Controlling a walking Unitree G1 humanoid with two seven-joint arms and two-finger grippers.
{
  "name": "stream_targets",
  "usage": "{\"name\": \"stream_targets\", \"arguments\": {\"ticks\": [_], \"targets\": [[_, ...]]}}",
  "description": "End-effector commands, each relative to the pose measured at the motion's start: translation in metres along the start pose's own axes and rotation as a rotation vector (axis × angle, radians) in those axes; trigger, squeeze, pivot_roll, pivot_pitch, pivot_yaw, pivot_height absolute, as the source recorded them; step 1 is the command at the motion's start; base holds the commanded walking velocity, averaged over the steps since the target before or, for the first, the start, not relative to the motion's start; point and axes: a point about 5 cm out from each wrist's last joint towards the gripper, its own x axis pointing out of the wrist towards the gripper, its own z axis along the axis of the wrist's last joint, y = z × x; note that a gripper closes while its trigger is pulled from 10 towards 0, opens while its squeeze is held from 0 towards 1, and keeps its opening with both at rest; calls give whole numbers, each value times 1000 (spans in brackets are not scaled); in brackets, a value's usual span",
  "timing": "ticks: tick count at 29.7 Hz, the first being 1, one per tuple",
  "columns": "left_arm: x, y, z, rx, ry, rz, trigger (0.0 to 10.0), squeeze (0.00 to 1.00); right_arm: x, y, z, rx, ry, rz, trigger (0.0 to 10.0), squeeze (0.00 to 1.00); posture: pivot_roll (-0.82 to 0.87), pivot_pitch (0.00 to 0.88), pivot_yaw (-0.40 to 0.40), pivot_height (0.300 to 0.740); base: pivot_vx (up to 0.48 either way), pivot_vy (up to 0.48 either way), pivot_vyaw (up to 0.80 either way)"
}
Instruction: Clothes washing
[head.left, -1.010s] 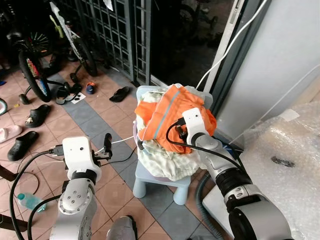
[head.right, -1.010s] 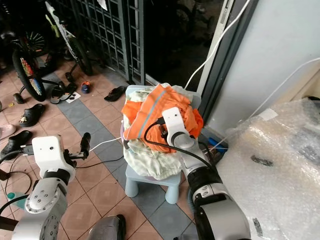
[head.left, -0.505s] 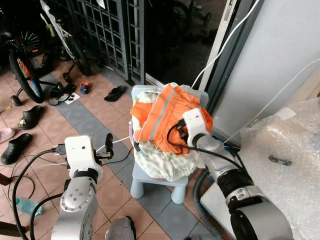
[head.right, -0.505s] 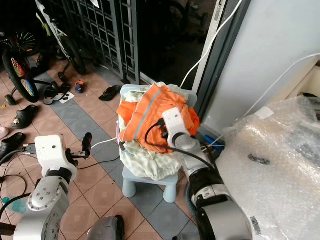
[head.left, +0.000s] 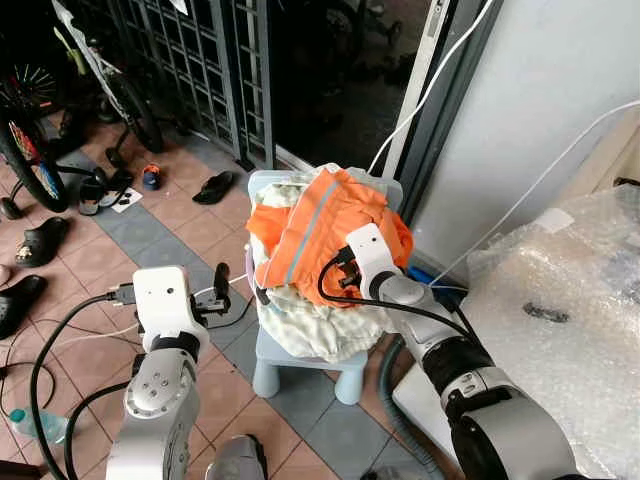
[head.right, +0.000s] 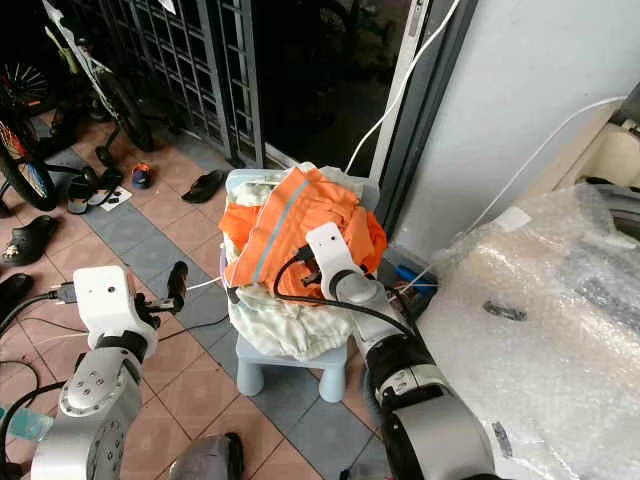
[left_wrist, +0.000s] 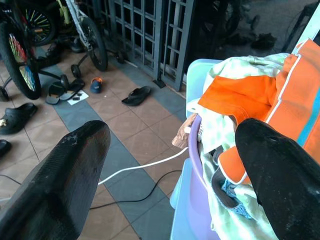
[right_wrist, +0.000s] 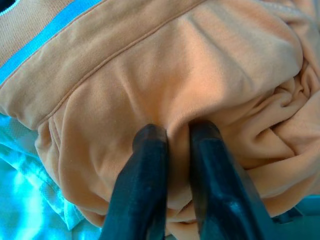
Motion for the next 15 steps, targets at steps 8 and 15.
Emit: {"name": "stream_targets", "arguments": {"ticks": [8,15], "targets": [[1,-2,-4,-6,19,14,10000,0,-1,-1,-3,-47,9,50,0,0,97,59,-66,740,0,0,0],[6,-5,-7,-17,10,27,10000,0,-6,-6,5,-118,-58,133,0,0,58,4,-78,740,0,0,0]]}}
